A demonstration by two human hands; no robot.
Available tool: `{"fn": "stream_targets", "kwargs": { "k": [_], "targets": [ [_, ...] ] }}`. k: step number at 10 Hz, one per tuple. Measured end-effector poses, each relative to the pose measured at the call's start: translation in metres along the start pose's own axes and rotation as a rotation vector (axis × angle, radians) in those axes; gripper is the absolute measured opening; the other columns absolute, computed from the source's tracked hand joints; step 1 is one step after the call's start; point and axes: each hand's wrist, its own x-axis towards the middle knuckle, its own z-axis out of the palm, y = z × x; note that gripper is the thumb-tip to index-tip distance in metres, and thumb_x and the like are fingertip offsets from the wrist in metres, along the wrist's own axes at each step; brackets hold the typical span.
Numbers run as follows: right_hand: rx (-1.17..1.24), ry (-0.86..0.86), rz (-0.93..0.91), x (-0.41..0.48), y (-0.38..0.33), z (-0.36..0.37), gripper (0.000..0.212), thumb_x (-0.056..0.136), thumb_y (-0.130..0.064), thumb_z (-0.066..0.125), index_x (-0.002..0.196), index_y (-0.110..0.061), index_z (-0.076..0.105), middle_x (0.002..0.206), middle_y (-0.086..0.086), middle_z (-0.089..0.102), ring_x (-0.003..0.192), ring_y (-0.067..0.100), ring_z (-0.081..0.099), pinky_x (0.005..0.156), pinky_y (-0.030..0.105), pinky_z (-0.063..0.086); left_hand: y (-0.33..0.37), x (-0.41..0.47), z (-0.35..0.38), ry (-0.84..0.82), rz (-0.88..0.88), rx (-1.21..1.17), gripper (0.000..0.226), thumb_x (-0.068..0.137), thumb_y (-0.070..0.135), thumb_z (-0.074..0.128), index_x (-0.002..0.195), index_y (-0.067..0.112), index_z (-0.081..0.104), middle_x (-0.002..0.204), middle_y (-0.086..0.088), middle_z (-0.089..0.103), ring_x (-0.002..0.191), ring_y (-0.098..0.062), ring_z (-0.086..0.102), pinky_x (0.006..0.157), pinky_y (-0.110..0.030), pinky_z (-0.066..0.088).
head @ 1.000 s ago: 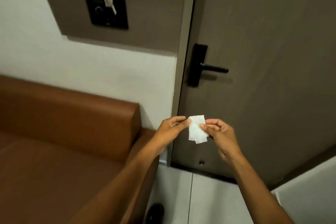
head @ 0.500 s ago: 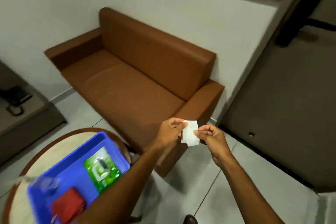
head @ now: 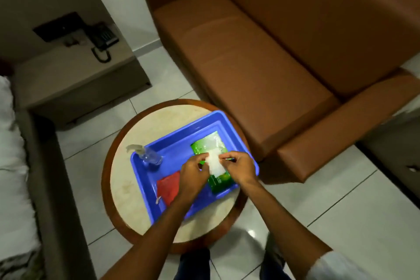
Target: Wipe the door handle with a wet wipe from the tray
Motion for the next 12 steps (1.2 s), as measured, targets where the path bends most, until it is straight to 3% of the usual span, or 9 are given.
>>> {"fn": "stream_targets", "kwargs": {
  "k": [2,3,5,6,7,8,9,10,12],
  "targets": [
    [-0.417,-0.093,-0.115,0.069,0.010,0.117,0.023,0.090,-0.017,0.058,0.109,-0.018,0.071,0.120,0.005,0.069,0.118,0.026,0.056,0.102,0.036,0.034,-0.098,0.070,-0.029,-0.196,0.047,0.458,0.059,0.084,0.003,0.051,0.141,0.012,0.041,0.147,-0.007,0.044,0.130,-0.028,0.045,0.100,-0.043,0.034],
    [-0.593,-0.096,-0.147,0.090,0.027,0.151,0.027,0.091,-0.015,0.052,0.111,-0.022,0.069,0.120,0.001,0.067,0.123,0.025,0.046,0.098,0.036,0.025,-0.129,0.093,-0.025,-0.235,0.039,0.541,0.058,0.080,0.004,0.054,0.137,0.009,0.042,0.143,-0.009,0.046,0.129,-0.028,0.041,0.098,-0.046,0.030],
    [-0.803,-0.126,-0.214,0.102,0.047,0.175,0.029,0.076,-0.003,0.053,0.102,-0.011,0.065,0.125,0.005,0.059,0.122,0.031,0.042,0.089,0.038,0.028,-0.158,0.114,-0.013,-0.316,0.128,0.640,0.065,0.082,0.010,0.053,0.143,0.013,0.033,0.148,-0.005,0.039,0.134,-0.027,0.031,0.100,-0.047,0.030],
    [-0.906,-0.108,-0.343,0.099,0.039,0.173,0.040,0.075,-0.007,0.058,0.114,-0.014,0.061,0.136,0.011,0.048,0.124,0.032,0.040,0.091,0.041,0.031,-0.157,0.113,-0.011,-0.289,0.202,0.686,0.065,0.084,0.013,0.052,0.144,0.014,0.030,0.151,-0.004,0.035,0.138,-0.026,0.027,0.102,-0.045,0.030],
    [-0.814,0.305,-0.378,0.082,0.029,0.153,0.048,0.072,-0.005,0.064,0.118,-0.014,0.060,0.126,0.014,0.057,0.113,0.035,0.054,0.085,0.043,0.041,-0.145,0.110,-0.009,-0.275,0.240,0.704,0.064,0.090,0.016,0.047,0.149,0.016,0.022,0.158,-0.004,0.023,0.145,-0.026,0.018,0.111,-0.044,0.024],
    [-0.669,0.628,-0.122,0.063,0.039,0.117,0.055,0.075,-0.008,0.060,0.129,-0.010,0.050,0.132,0.015,0.054,0.119,0.034,0.050,0.092,0.047,0.041,-0.127,0.108,0.001,-0.217,0.319,0.696,0.055,0.100,0.027,0.035,0.151,0.017,0.018,0.162,-0.004,0.016,0.148,-0.024,0.012,0.117,-0.046,0.018],
    [-0.675,0.285,0.018,0.051,0.063,0.106,0.053,0.080,-0.007,0.051,0.133,-0.009,0.046,0.133,0.015,0.054,0.122,0.034,0.048,0.100,0.043,0.035,-0.115,0.110,0.011,-0.252,0.460,0.785,0.056,0.101,0.027,0.029,0.152,0.018,0.011,0.163,-0.006,0.007,0.150,-0.024,0.005,0.119,-0.047,0.012],
    [-0.903,-0.045,-0.036,0.046,0.086,0.114,0.065,0.086,-0.016,0.048,0.148,-0.015,0.027,0.154,0.006,0.034,0.142,0.020,0.027,0.113,0.039,0.023,-0.114,0.109,0.021,-0.302,0.544,0.898,0.057,0.102,0.028,0.025,0.153,0.020,0.002,0.163,-0.005,0.002,0.150,-0.022,0.000,0.121,-0.047,0.006],
    [-0.788,-0.079,-0.032,0.038,0.080,0.092,0.068,0.089,-0.016,0.050,0.150,-0.019,0.021,0.158,-0.004,0.024,0.148,0.018,0.006,0.116,0.044,0.017,-0.089,0.091,0.007,-0.249,0.724,0.932,0.051,0.093,0.032,0.036,0.138,0.011,0.048,0.144,-0.011,0.051,0.132,-0.028,0.048,0.104,-0.056,0.041]
  ]
}}
